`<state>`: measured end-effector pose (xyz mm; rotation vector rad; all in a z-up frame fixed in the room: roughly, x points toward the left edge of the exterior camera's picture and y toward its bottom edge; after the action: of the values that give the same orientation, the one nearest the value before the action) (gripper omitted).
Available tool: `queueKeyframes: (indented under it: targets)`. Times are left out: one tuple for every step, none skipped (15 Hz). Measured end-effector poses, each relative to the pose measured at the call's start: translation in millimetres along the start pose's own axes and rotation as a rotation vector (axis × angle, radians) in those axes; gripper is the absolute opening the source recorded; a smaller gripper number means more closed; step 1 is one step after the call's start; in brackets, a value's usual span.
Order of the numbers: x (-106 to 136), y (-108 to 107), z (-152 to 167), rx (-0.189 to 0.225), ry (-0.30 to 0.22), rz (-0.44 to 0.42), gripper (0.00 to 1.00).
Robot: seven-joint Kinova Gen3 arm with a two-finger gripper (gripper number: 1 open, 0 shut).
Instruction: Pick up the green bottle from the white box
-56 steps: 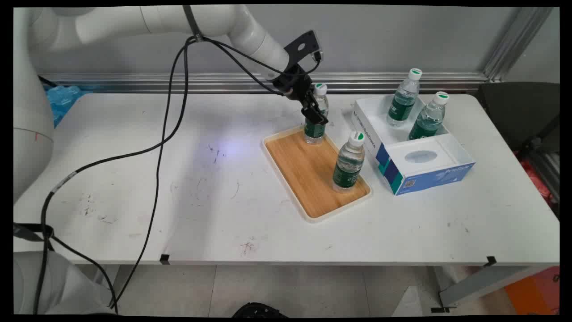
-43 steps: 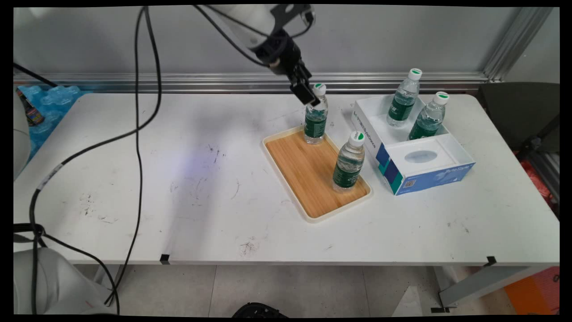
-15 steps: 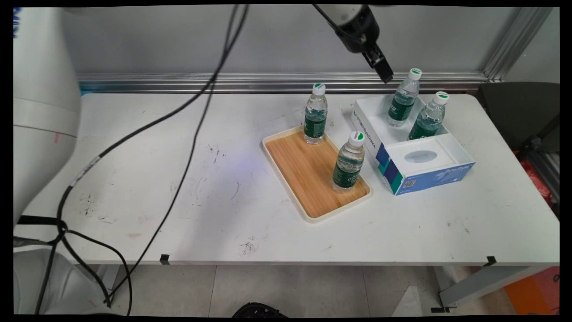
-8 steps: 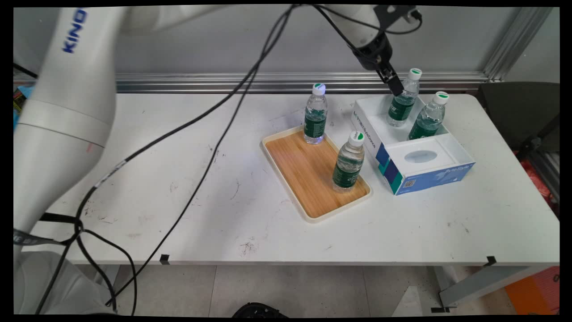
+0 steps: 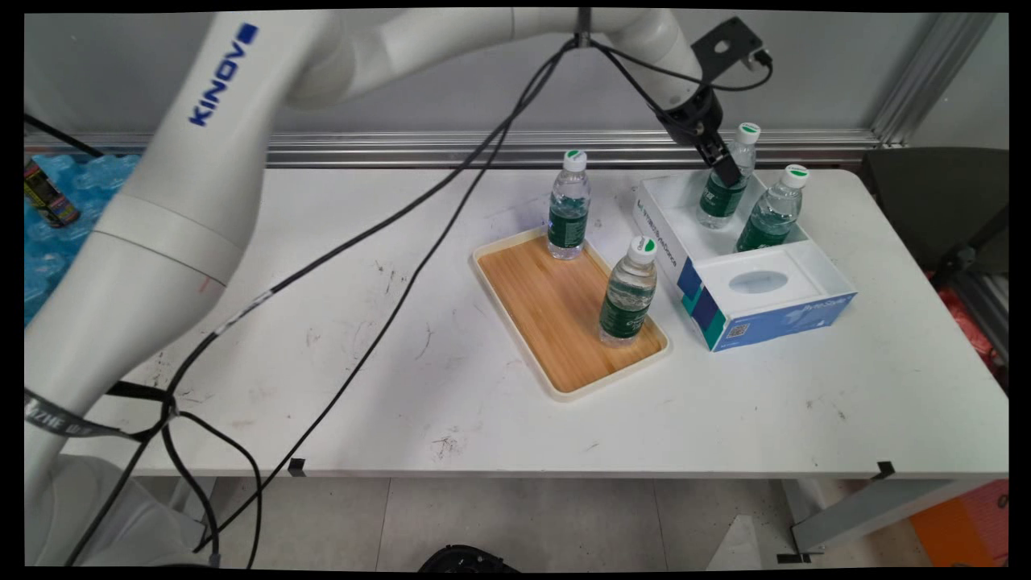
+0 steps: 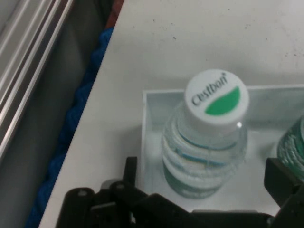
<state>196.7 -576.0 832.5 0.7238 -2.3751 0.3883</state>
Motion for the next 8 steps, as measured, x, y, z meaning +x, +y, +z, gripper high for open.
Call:
queueKeyframes:
  targets:
    - [0.3, -1.4, 5.4, -0.004, 0.002, -0.001, 1.00]
    - [0.6, -3.4, 12.0, -0.008, 0.006, -0.002, 1.00]
    - [1.0, -5.3, 17.9, -0.012, 0.011, -0.003, 1.00]
    - [1.6, -6.6, 22.7, -0.016, 0.014, -0.003, 1.00]
    - [2.0, -7.4, 25.4, -0.019, 0.016, -0.004, 1.00]
    - [2.6, -8.6, 30.0, -0.025, 0.020, -0.004, 1.00]
    - [3.0, -10.1, 33.3, -0.029, 0.022, -0.006, 1.00]
    - [3.2, -11.1, 35.7, -0.033, 0.023, -0.008, 1.00]
